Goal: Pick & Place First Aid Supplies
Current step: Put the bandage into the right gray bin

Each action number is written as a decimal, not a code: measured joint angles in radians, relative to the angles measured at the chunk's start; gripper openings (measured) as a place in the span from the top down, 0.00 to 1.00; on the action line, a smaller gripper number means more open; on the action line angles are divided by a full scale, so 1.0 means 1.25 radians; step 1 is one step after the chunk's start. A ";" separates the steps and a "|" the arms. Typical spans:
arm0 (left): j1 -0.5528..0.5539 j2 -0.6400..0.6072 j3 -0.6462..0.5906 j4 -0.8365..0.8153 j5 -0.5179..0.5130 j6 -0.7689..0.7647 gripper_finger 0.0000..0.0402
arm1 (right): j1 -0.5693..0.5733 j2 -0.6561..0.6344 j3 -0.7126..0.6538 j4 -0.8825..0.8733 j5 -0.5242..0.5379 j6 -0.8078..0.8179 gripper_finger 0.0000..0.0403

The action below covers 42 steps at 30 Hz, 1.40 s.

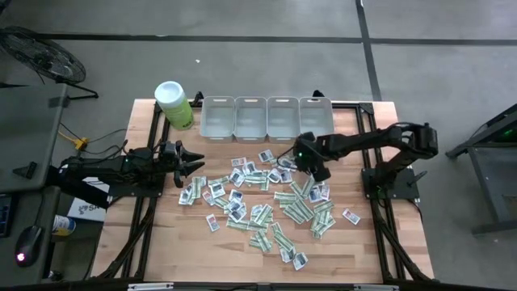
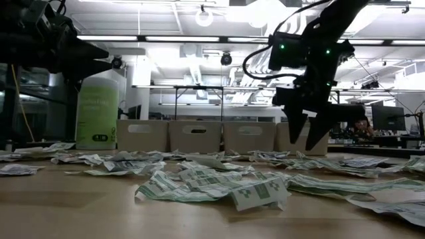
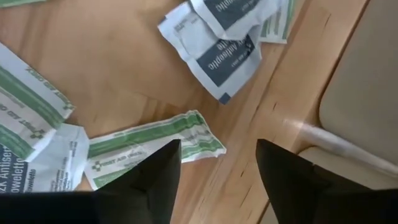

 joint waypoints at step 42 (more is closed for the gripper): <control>0.000 0.000 0.000 0.000 0.000 0.000 0.63 | -0.043 0.086 0.001 0.048 -0.091 -0.049 0.66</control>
